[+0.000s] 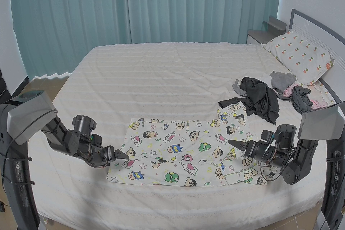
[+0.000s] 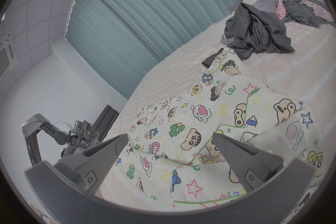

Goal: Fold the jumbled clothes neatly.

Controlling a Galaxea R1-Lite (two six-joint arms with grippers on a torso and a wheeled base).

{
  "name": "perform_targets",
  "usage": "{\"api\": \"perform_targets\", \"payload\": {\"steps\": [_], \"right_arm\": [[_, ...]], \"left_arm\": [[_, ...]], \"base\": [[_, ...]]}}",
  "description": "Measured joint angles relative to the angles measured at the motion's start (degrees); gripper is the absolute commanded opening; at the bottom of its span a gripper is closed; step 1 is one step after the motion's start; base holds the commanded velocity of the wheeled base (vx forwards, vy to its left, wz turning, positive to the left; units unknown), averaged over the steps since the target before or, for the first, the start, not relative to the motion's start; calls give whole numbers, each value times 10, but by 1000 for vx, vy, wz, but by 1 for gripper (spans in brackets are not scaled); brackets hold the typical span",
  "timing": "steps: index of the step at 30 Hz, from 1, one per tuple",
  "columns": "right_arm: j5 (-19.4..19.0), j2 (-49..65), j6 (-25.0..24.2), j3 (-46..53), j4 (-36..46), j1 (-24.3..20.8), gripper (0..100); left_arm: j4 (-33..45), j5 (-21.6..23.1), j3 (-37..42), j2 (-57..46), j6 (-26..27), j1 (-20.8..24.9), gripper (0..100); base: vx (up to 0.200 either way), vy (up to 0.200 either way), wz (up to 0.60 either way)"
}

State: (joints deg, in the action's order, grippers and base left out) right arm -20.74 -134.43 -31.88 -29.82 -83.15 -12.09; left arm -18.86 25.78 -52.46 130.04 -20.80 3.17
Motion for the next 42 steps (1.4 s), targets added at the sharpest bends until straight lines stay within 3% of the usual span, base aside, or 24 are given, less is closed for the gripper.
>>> {"api": "perform_targets", "payload": {"steps": [4, 10, 16, 21, 32, 42], "right_arm": [[31, 21, -32, 4, 29, -12, 100], [94, 31, -99, 28, 41, -42, 100], [127, 20, -121, 48, 48, -60, 100], [150, -1, -125, 60, 62, -66, 100], [186, -37, -105, 42, 132, -44, 100], [182, -21, -111, 56, 6, -49, 100]], "left_arm": [[-85, 25, 61, -35, -87, -7, 100], [-313, 48, 177, -78, -259, -6, 100], [-535, 55, 275, -89, -330, 0, 100], [-675, 49, 342, -72, -366, 12, 100], [-701, 37, 389, -31, -383, 29, 100], [-701, 37, 388, -25, -383, 30, 100]], "base": [[0, 0, 0], [0, 0, 0], [0, 0, 0], [0, 0, 0], [0, 0, 0], [0, 0, 0]]}}
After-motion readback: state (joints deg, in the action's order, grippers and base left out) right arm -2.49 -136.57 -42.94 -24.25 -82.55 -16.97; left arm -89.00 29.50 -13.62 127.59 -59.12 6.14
